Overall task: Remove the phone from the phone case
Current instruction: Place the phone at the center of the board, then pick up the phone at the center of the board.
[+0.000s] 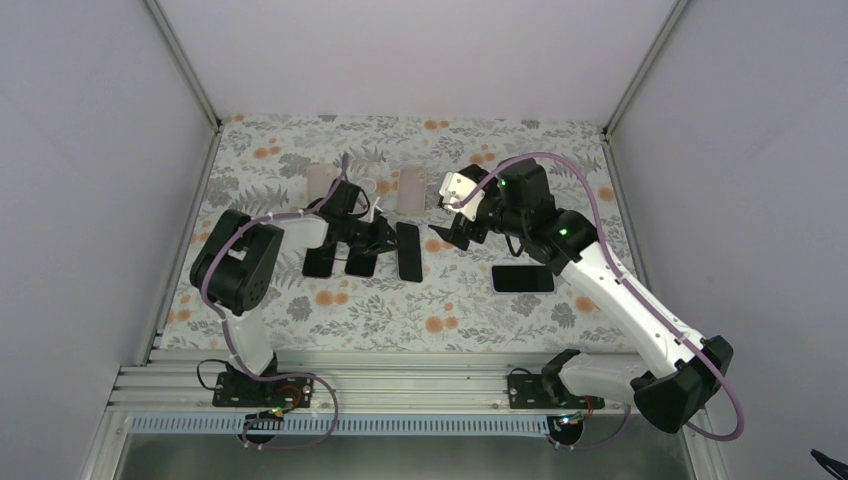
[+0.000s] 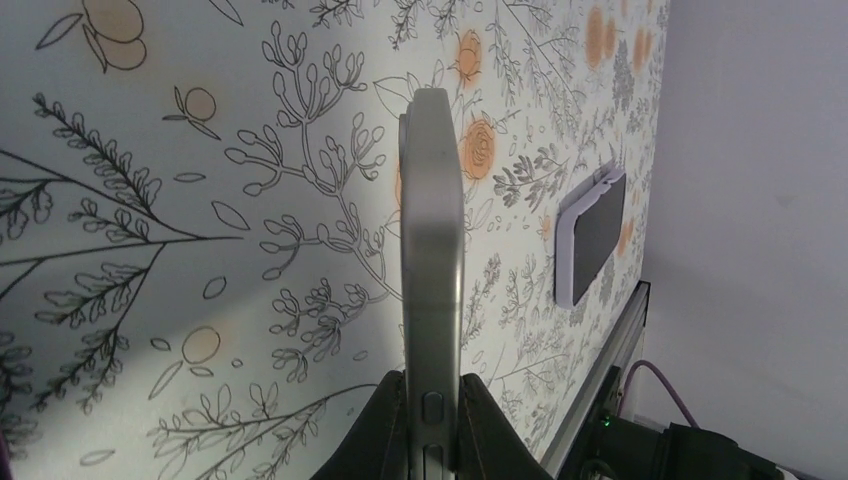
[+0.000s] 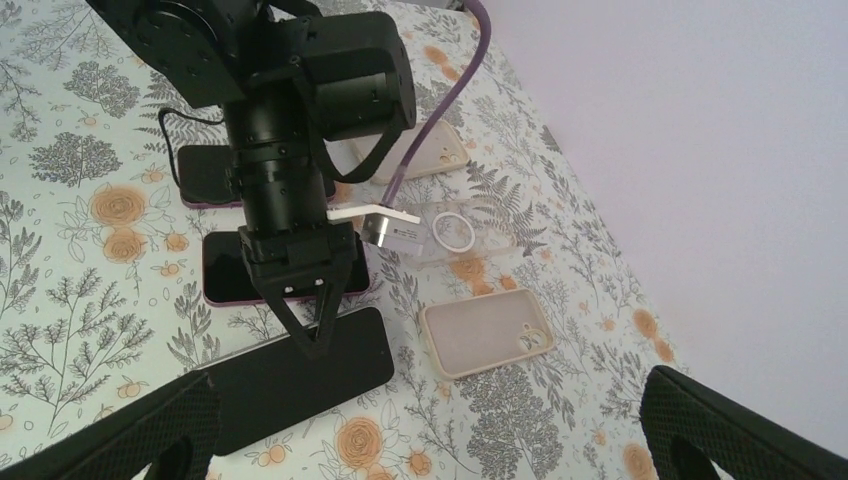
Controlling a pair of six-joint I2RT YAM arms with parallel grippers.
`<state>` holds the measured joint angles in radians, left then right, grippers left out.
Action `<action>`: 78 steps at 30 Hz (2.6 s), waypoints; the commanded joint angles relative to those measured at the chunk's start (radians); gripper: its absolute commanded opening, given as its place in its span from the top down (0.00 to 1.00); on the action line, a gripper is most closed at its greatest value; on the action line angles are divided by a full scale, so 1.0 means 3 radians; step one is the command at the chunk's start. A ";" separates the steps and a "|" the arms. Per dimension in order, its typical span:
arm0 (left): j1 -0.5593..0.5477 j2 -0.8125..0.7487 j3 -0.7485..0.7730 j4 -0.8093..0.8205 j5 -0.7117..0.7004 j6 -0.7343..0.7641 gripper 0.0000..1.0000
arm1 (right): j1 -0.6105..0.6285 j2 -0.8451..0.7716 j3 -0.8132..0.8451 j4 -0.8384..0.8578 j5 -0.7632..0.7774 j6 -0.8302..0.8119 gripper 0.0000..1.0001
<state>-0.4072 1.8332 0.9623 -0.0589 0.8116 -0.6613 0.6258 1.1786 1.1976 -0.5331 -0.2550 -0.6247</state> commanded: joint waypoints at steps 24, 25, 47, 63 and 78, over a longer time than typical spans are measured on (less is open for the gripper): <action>-0.0022 0.0075 0.0297 -0.0295 -0.0524 0.0210 0.42 | -0.0074 -0.0025 -0.0095 0.0105 -0.0067 0.0180 0.01; -0.0022 0.0042 0.0272 -0.0286 -0.0548 0.0210 0.39 | -0.0074 -0.0015 -0.0125 0.0102 -0.0042 0.0176 0.01; -0.0018 -0.0575 0.0699 -0.0540 -0.0670 0.1145 0.00 | -0.1212 0.0400 -0.0443 -0.1255 -0.0950 -0.0954 0.01; -0.0013 -0.0578 0.0632 -0.0450 -0.0466 0.1290 0.00 | -0.1928 0.0676 -0.0986 -0.1236 -0.0504 -0.2071 0.01; -0.0013 -0.0545 0.0566 -0.0387 -0.0478 0.1238 0.00 | -0.2019 0.1181 -0.1137 -0.0778 -0.0036 -0.2666 0.01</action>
<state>-0.4107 1.6672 1.1469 -0.2035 0.6624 -0.2993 0.0349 1.5074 0.8387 -0.7998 -0.2882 -1.3430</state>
